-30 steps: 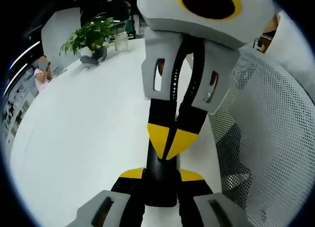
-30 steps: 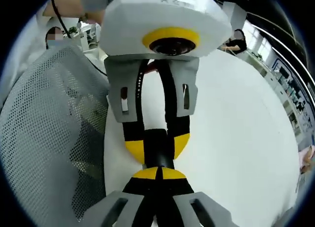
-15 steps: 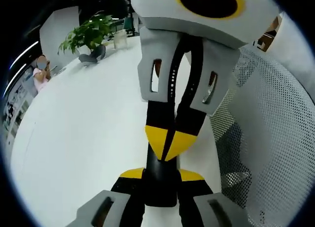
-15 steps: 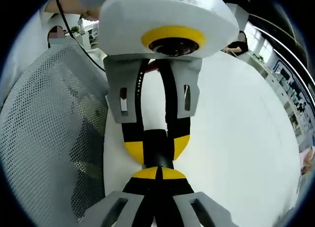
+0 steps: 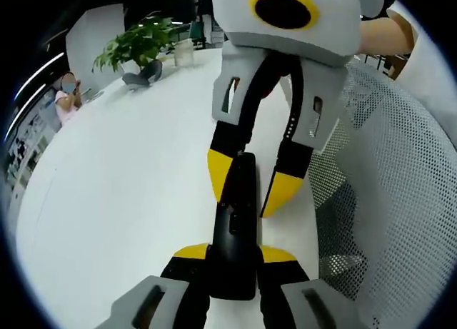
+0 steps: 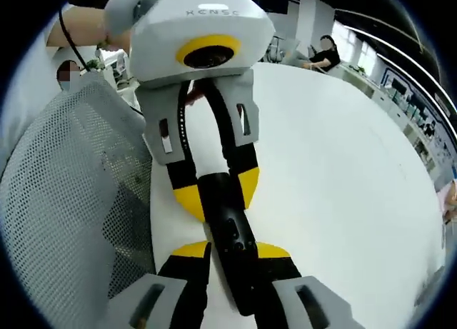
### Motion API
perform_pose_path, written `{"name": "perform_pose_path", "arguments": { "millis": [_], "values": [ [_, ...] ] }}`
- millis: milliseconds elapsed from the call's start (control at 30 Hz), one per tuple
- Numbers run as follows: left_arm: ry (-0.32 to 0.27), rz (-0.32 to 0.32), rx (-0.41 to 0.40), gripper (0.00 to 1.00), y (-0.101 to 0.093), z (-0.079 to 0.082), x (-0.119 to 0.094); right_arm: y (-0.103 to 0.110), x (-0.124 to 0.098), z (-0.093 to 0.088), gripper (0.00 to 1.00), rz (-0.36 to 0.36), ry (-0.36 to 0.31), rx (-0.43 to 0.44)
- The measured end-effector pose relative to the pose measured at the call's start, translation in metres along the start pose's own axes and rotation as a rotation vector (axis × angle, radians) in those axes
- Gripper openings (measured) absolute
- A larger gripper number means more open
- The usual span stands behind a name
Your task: Press the specified remote control buttons in sequence, fully releasing each button before pressing the next.
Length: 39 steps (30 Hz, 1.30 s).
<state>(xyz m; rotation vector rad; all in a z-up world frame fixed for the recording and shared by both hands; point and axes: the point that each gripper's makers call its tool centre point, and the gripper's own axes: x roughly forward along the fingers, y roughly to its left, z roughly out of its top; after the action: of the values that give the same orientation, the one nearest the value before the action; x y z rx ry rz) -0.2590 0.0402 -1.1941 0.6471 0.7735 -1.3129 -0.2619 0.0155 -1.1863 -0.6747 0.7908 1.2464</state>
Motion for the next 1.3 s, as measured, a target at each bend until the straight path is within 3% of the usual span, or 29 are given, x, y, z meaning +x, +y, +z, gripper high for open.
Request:
{"name": "perform_pose_path", "arguments": {
  "millis": [167,233,333,433,533,667,833,933,1100,1300],
  "values": [
    [-0.024,0.027,-0.034,0.24,-0.001,0.001,0.0,-0.004,0.001,-0.009,0.27,0.01,0.029,0.015],
    [-0.042,0.032,-0.052,0.25,-0.001,0.002,0.0,-0.004,0.004,-0.012,0.25,0.014,0.044,0.005],
    [-0.121,0.013,-0.203,0.33,-0.005,0.007,-0.001,-0.005,0.004,-0.011,0.24,0.014,0.051,-0.003],
    [-0.259,0.026,-0.344,0.38,-0.003,0.018,-0.011,-0.004,0.004,-0.011,0.24,0.013,0.052,-0.007],
    [-0.368,0.073,-0.399,0.45,0.002,0.028,-0.025,-0.004,0.004,-0.011,0.24,0.01,0.047,-0.004],
    [-0.428,0.183,-0.377,0.57,0.01,0.029,-0.047,-0.003,0.004,-0.011,0.24,0.008,0.044,-0.001],
    [-0.484,0.249,-0.392,0.7,0.016,0.032,-0.079,-0.001,0.003,-0.011,0.23,0.009,0.046,0.006],
    [-0.55,0.316,-0.433,0.77,0.025,0.034,-0.106,0.0,0.003,-0.011,0.23,0.009,0.047,0.005],
    [-0.643,0.443,-0.446,0.82,0.039,0.033,-0.154,0.0,0.003,-0.011,0.22,0.003,0.046,0.004],
    [-0.763,0.551,-0.474,0.9,0.047,0.036,-0.205,-0.002,0.003,-0.01,0.21,0.004,0.049,-0.007]
  ]
}}
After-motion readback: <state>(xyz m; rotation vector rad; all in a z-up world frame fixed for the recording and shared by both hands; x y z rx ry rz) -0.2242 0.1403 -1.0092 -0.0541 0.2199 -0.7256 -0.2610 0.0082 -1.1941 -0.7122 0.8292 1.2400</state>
